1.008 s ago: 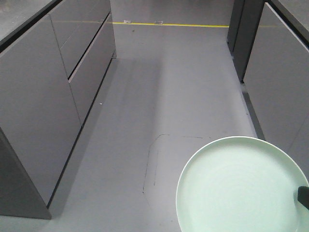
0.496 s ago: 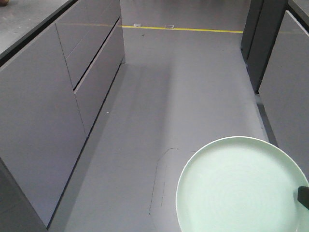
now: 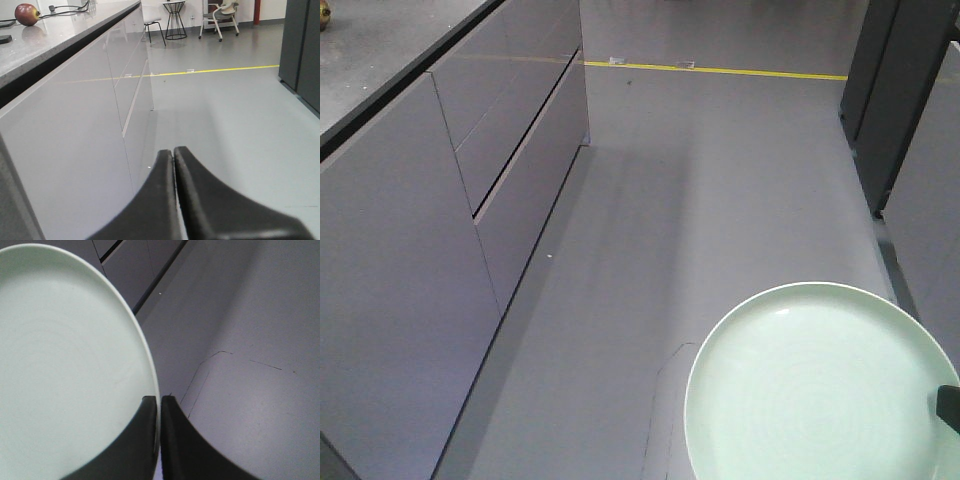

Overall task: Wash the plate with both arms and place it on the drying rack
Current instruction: 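Drive the base away from the counter carrying the plate in the right gripper, then drive along the aisle toward the sink counter holding the plate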

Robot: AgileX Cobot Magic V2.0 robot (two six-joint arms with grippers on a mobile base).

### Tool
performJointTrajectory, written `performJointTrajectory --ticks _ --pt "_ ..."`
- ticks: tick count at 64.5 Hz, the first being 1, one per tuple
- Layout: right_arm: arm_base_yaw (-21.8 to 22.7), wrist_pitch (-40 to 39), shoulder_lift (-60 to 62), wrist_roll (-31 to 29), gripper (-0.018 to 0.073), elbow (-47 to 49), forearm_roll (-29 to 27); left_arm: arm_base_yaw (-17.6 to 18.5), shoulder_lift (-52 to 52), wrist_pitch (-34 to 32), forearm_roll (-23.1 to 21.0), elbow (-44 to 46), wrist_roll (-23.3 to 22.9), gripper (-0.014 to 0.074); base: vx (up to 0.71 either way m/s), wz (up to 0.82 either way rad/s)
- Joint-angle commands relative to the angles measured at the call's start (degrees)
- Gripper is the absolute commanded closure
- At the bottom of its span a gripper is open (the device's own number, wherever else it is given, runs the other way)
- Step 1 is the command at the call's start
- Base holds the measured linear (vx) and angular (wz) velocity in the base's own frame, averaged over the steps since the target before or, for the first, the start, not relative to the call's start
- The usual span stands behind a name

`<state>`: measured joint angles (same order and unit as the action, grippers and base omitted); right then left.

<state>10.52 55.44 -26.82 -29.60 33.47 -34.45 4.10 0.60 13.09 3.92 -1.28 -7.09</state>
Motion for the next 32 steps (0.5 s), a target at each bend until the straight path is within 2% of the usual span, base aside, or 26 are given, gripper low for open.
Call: performJointTrajectory --ticks 1,32 --pt "0.38 -2.96 -0.36 -0.08 0.0561 1.47 -2.2 0.24 0.87 -4.13 -0.36 1.24 -0.34 0.0603 0.31 0.06" --pt "0.38 -2.91 -0.36 -0.08 0.0561 1.47 -2.2 0.24 0.87 -4.13 -0.36 1.24 -0.34 0.0603 0.31 0.01"
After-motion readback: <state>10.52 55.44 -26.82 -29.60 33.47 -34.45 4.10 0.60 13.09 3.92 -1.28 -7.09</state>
